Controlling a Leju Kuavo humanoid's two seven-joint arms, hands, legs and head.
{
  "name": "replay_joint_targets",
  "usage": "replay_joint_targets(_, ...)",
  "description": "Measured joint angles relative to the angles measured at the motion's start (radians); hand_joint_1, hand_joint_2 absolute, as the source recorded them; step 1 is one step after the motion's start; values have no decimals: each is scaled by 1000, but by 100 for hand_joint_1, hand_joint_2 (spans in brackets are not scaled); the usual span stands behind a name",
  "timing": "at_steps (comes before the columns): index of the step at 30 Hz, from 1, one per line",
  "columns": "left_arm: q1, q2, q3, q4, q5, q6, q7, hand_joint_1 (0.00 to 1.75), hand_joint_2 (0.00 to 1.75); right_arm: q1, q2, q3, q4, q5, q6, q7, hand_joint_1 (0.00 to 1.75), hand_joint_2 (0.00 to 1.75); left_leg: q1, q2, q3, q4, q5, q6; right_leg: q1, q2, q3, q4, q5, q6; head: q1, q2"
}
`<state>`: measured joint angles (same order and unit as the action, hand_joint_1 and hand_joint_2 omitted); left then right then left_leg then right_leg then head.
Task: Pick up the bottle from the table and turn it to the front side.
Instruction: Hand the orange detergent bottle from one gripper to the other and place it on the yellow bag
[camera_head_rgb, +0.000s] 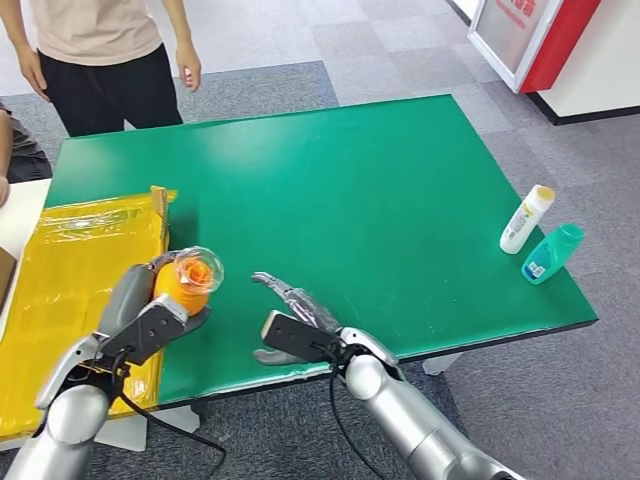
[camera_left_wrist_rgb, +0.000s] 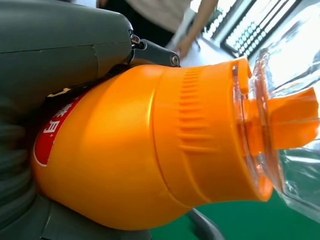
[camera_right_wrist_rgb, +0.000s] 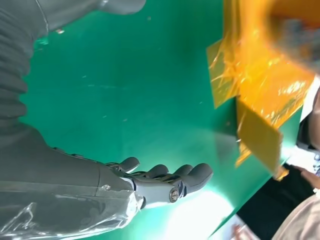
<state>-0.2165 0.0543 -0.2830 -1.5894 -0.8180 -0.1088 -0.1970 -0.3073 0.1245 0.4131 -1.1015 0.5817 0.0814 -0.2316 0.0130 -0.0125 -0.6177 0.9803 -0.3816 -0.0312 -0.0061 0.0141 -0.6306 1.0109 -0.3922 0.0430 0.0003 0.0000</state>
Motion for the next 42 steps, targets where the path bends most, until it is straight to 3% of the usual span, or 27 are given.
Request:
replay_joint_targets(4,-95,133,-28,48,-161,3,12,175,175,26,-15,-37,-12,-15,5,-18,0,175,0,1,0,0,1,-1,0,0,-1,1,1,-1,0,0)
replay_joint_targets(8,-173,234,-72,119,-319,28,39,175,175,49,-25,-63,-13,-22,6,-32,0,175,0,1,0,0,1,-1,1,0,-1,1,1,-1,0,0)
replay_joint_targets(12,-222,289,-133,209,-480,60,72,175,175,64,-28,-74,-13,-27,14,-49,0,175,0,1,0,0,1,-1,1,1,-1,1,1,-1,0,0)
replay_joint_targets(16,-233,311,-189,321,-560,111,82,175,175,76,-29,-75,-13,-35,20,-59,0,175,0,1,0,0,0,-1,1,1,-1,1,1,-1,0,0)
replay_joint_targets(23,-200,293,-233,480,-632,269,103,175,175,111,-32,-75,-13,-43,20,-69,0,175,0,1,0,0,0,-2,1,1,-1,1,0,-2,0,0)
replay_joint_targets(28,-177,231,-215,567,-687,382,118,175,175,135,-33,-74,-13,-42,19,-70,0,175,0,1,-1,0,-1,-1,1,1,-1,1,0,-2,0,0)
replay_joint_targets(36,-173,127,-120,663,-743,508,136,174,175,155,-33,-71,-13,-25,20,-70,0,175,0,1,-1,0,-1,-1,0,1,-1,1,0,-2,0,0)
replay_joint_targets(39,-174,96,-83,686,-734,520,127,149,175,159,-33,-70,-13,-23,20,-70,0,175,0,1,-1,0,-1,-2,0,1,-1,1,0,-2,0,0)
replay_joint_targets(40,-174,85,-68,692,-728,520,119,130,175,161,-33,-70,-13,-23,20,-69,0,175,0,1,-1,0,-1,-2,0,1,-1,1,0,-2,0,0)
replay_joint_targets(42,-175,67,-39,703,-713,515,99,75,175,167,-33,-70,-13,-21,21,-69,0,175,0,1,-1,0,-1,-1,0,1,-1,1,0,-2,0,0)
